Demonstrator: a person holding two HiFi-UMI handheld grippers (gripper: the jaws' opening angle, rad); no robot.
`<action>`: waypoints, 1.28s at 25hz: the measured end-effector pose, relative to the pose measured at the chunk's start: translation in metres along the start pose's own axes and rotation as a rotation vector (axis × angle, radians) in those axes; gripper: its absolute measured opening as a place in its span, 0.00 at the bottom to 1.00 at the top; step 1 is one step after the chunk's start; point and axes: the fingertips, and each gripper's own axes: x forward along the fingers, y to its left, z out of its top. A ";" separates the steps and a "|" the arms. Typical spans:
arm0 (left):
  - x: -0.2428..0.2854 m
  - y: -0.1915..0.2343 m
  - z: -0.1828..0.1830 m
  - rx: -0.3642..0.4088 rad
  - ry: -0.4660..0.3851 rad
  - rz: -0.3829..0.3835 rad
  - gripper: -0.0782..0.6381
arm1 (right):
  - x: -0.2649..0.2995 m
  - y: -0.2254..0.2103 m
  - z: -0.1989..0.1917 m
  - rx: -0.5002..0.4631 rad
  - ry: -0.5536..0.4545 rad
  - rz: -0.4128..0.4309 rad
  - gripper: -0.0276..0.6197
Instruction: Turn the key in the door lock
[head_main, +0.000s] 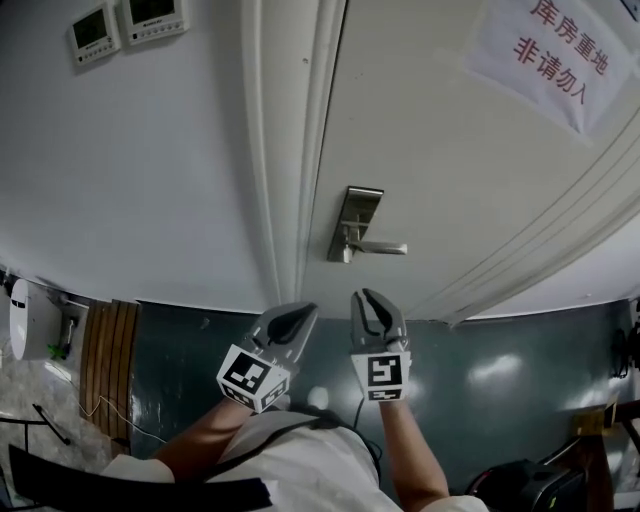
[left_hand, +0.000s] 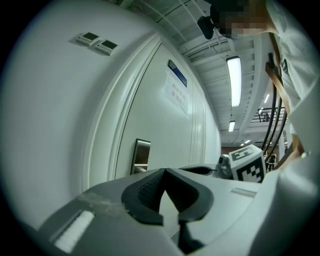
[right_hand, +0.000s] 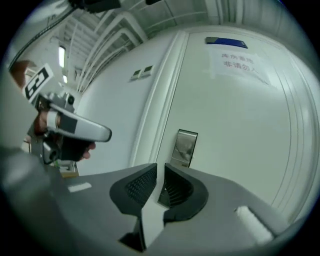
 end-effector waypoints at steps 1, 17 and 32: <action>0.001 -0.001 0.002 0.003 -0.004 -0.005 0.12 | -0.006 -0.002 0.005 0.040 -0.018 -0.003 0.13; -0.003 0.005 0.023 0.025 -0.030 -0.001 0.12 | -0.064 -0.029 0.025 0.298 -0.105 -0.098 0.07; -0.014 0.008 0.020 0.008 -0.030 0.016 0.12 | -0.064 -0.019 0.020 0.314 -0.079 -0.080 0.05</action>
